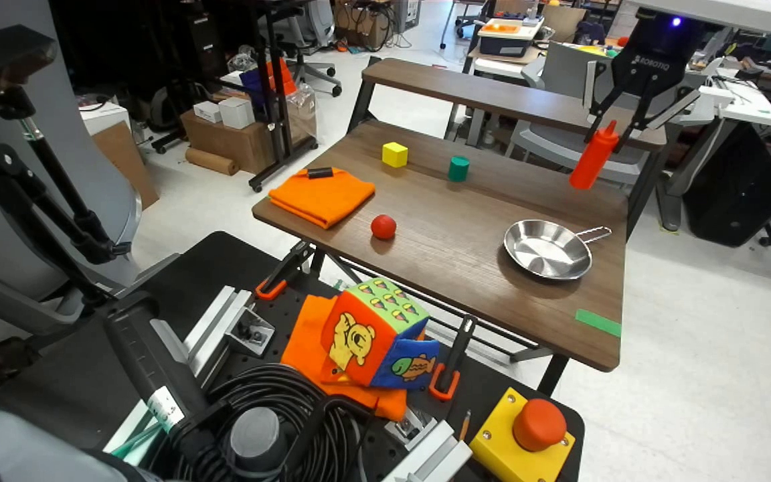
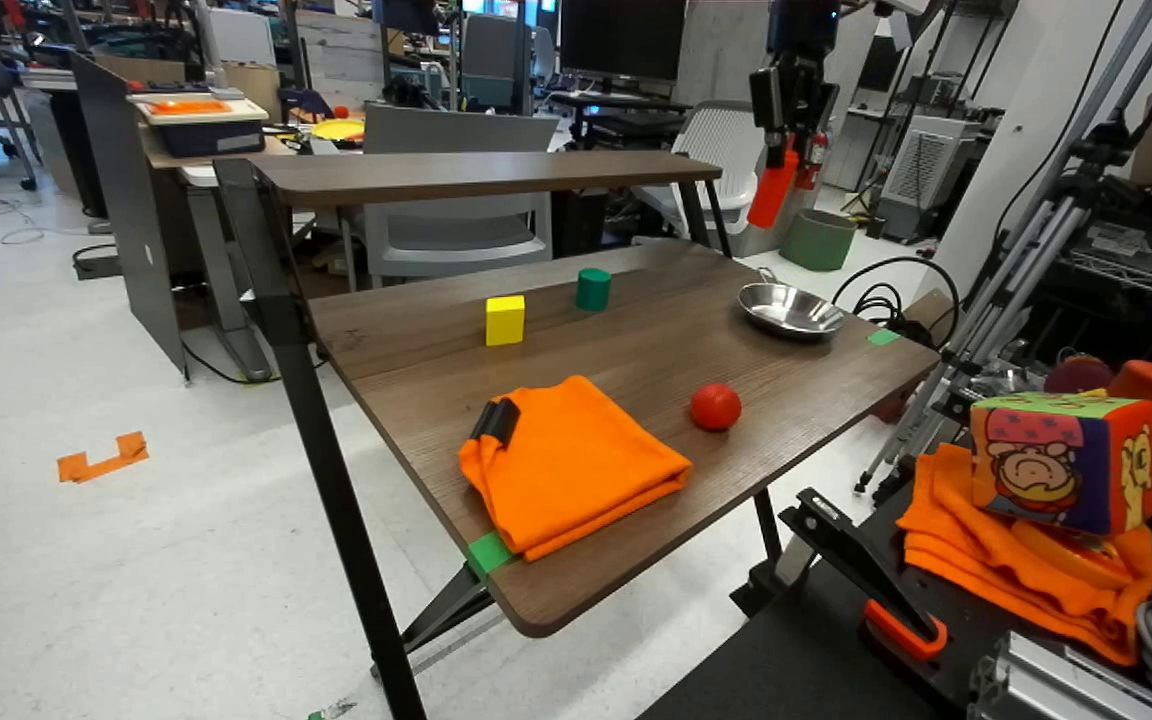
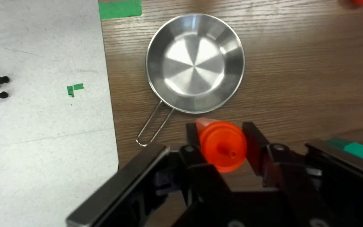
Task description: Remove the orange bottle from the silver pan and put it on the table
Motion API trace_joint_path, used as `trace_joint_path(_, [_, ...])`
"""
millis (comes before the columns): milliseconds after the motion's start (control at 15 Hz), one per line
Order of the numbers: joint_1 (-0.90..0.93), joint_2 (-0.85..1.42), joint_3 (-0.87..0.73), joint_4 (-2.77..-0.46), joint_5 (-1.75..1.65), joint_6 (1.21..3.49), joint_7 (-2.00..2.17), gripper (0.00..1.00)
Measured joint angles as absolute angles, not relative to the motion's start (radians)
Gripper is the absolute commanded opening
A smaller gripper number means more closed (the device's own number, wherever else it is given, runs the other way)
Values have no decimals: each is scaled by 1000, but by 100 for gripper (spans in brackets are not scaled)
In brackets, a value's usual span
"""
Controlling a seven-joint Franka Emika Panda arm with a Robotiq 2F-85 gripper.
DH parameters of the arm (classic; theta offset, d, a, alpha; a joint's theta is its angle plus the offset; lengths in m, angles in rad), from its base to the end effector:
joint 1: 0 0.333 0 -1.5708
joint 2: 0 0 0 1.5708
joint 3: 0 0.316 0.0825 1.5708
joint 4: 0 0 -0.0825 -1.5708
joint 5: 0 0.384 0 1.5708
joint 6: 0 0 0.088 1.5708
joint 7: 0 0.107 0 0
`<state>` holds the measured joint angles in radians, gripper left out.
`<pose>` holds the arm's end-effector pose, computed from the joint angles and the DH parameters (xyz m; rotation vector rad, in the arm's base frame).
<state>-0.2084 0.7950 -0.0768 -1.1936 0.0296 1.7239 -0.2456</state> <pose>0.7001 -0.1876 0.2897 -3.0741 0.0496 0.4035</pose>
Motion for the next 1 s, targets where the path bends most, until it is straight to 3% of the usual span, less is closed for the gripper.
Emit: trace_joint_path(1000, [-198, 1170, -15, -762, 55, 1634, -196, 13])
